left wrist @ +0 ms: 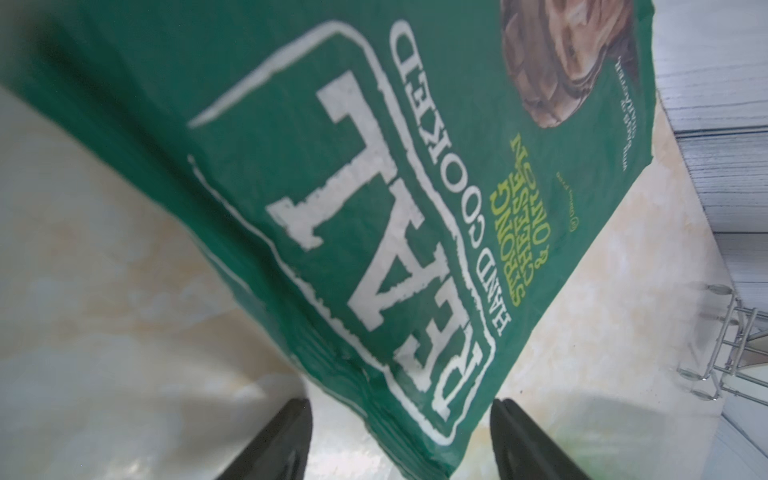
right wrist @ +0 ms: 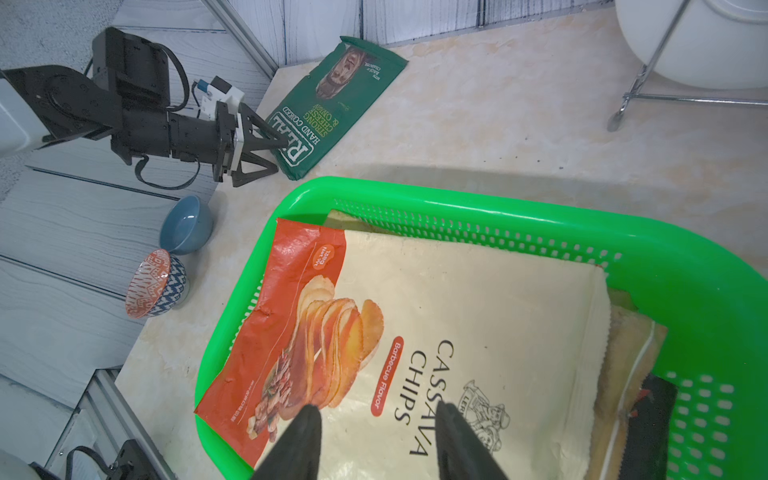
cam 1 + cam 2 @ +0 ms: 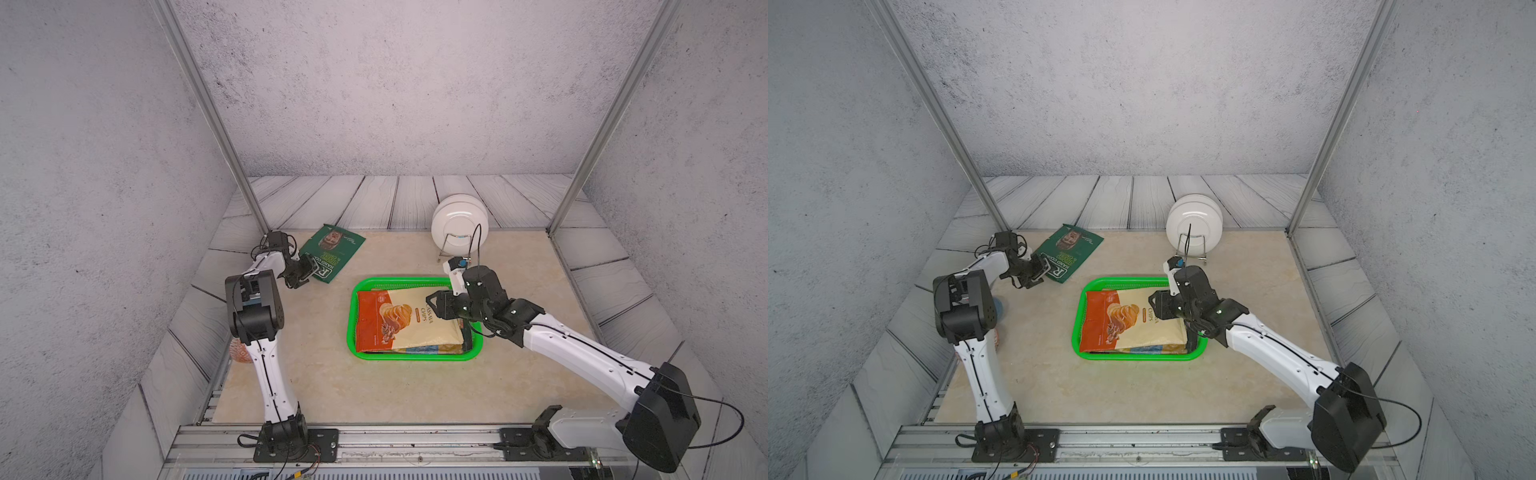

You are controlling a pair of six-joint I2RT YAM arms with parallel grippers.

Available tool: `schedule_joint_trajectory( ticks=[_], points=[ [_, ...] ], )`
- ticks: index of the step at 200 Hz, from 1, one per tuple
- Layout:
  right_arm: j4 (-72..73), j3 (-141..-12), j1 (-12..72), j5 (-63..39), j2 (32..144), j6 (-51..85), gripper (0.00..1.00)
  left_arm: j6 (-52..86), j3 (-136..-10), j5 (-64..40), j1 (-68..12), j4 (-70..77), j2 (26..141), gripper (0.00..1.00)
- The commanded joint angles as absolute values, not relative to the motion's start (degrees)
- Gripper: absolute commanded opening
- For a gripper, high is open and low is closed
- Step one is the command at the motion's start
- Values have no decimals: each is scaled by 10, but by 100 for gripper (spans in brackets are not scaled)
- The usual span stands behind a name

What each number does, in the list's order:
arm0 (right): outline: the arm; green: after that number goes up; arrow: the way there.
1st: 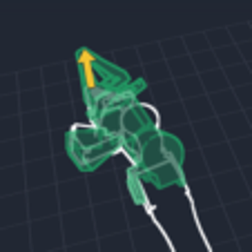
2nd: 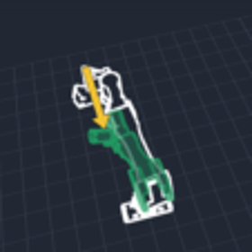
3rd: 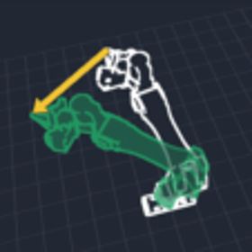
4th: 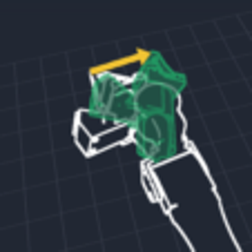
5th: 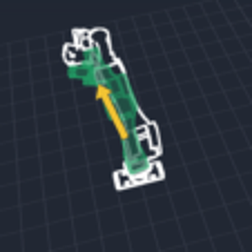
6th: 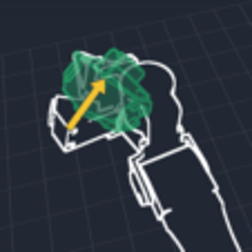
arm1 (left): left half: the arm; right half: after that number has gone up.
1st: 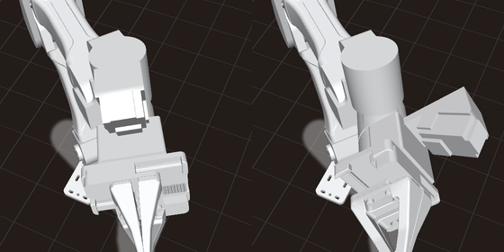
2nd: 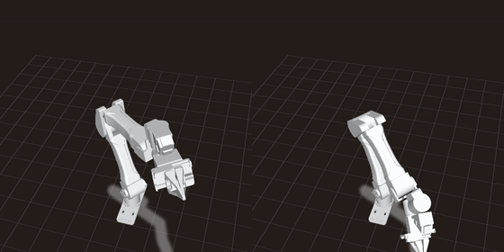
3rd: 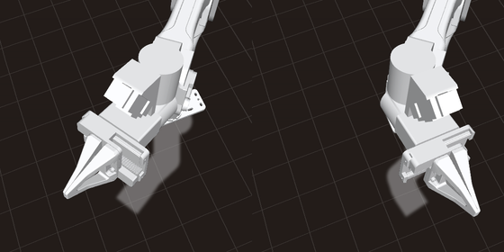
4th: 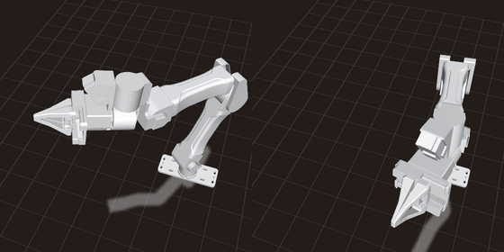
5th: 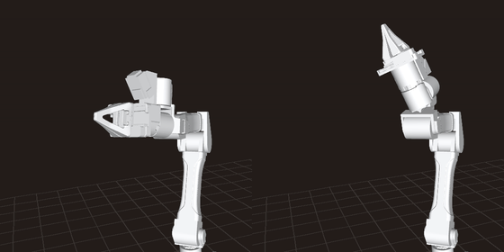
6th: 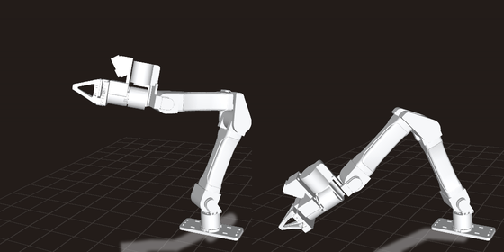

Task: Put the potato chips into the basket
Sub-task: Pick up the potato chip from the corner of the board.

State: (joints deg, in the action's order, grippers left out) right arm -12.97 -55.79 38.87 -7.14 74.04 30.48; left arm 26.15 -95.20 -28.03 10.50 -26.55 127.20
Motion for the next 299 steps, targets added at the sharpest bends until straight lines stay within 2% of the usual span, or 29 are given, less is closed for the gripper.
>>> schedule_joint_trajectory(
  ticks=[1,67,88,106,115,132,144,154,181,299],
  points=[
    [-124,-554,387,-69,715,309,49,305,-961,-293,107,-241,1289,74],
    [-137,-557,387,-64,700,308,49,367,-966,-290,106,-206,1322,71],
    [-136,-555,388,-60,691,307,49,387,-962,-283,106,-194,1329,67],
    [-134,-554,387,-57,686,307,49,396,-963,-273,106,-190,1335,57],
    [-134,-554,388,-58,684,307,49,398,-962,-270,107,-185,1337,45],
    [-137,-555,388,-58,682,307,49,397,-962,-268,107,-182,1337,31],
    [-140,-556,388,-58,681,306,49,393,-960,-267,107,-180,1331,26],
    [-141,-556,388,-57,681,304,49,384,-958,-267,107,-180,1324,15],
    [-143,-554,387,-57,677,301,49,345,-956,-263,107,-182,1296,0],
    [-138,-517,388,-33,620,288,49,73,-981,-324,105,-315,1102,0]
  ],
)
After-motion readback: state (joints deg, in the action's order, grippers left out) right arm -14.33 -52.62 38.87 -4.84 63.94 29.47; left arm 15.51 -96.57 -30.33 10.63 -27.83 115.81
